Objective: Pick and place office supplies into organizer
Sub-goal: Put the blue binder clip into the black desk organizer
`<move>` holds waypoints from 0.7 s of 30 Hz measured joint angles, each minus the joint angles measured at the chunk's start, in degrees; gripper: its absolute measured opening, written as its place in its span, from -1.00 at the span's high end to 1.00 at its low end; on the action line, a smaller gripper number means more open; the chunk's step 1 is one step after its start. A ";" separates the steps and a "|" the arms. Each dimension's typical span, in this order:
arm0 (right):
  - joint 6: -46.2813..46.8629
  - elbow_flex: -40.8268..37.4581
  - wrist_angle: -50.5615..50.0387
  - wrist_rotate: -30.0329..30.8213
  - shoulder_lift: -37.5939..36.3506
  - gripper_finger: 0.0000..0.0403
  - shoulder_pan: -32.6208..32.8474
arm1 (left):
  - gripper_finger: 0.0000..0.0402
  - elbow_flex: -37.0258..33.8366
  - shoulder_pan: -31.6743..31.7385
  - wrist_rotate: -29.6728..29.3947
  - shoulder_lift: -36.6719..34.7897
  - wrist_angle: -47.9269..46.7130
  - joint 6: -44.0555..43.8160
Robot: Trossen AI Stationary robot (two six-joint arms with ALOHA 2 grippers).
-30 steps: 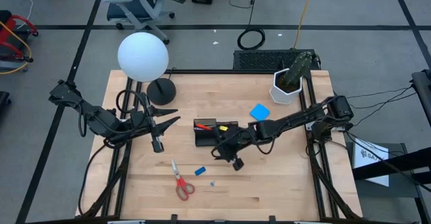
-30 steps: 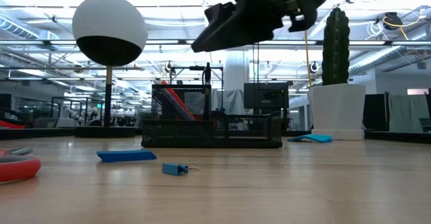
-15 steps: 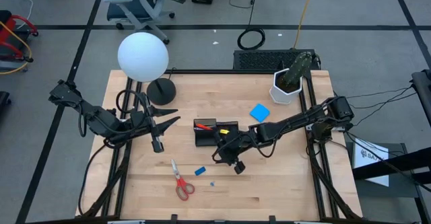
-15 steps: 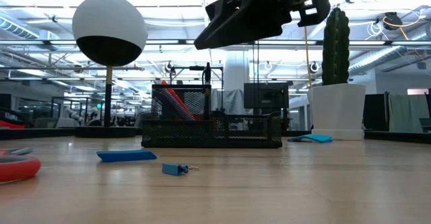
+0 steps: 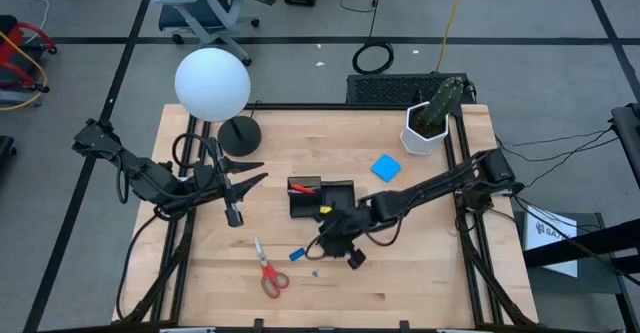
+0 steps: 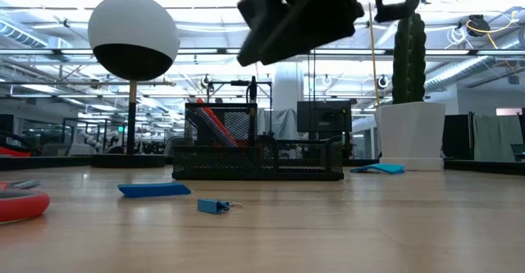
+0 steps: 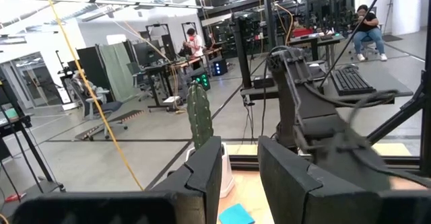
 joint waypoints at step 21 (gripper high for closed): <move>-2.81 16.35 -10.95 -3.37 15.52 0.36 4.68 | 0.48 0.00 0.00 0.00 -0.01 -0.12 0.00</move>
